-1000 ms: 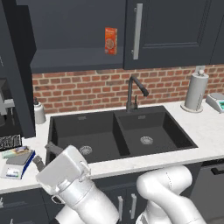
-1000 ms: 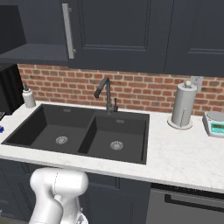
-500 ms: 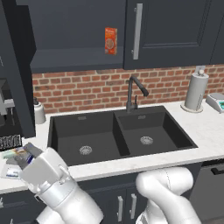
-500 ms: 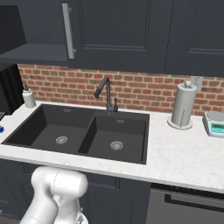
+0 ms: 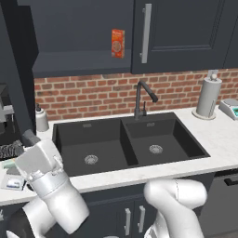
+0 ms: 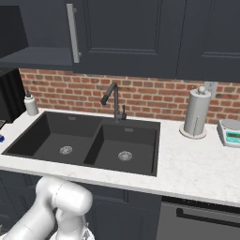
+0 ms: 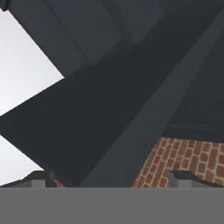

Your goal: Pick the bar and place it on the digital scale for weighing, and close the cabinet.

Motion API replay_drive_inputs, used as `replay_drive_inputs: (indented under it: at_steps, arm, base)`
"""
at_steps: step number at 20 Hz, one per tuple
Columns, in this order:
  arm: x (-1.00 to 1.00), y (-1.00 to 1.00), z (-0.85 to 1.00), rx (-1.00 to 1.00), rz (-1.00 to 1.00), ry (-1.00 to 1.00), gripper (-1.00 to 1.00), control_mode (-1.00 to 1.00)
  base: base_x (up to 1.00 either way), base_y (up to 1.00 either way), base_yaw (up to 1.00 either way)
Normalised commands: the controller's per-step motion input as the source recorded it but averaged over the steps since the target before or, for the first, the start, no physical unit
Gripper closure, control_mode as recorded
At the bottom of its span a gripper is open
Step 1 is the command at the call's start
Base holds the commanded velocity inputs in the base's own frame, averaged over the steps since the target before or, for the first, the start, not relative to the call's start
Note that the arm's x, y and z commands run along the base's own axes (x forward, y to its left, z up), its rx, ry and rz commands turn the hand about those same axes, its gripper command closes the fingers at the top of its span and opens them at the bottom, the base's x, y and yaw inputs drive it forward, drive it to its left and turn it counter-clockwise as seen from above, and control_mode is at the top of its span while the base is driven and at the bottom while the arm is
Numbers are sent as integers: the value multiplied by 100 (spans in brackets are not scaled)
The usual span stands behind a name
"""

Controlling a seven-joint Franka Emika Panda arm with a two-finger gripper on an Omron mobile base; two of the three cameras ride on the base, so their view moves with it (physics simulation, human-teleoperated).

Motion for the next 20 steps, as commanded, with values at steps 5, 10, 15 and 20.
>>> replay_drive_inputs:
  at_steps: [5, 10, 15, 20]
  arm:
    - [12, 53, 0, 16, -11, -1, -100, -100]
    - [-7, 61, 0, 8, -9, -12, -100, -100]
    - [-6, 60, 2, 4, -9, -21, -100, -100]
    - [-12, 58, 0, 5, -12, -25, -100, -100]
  base:
    - [0, 0, 0]
    - [0, 0, 0]
    - [0, 0, 0]
    - [0, 0, 0]
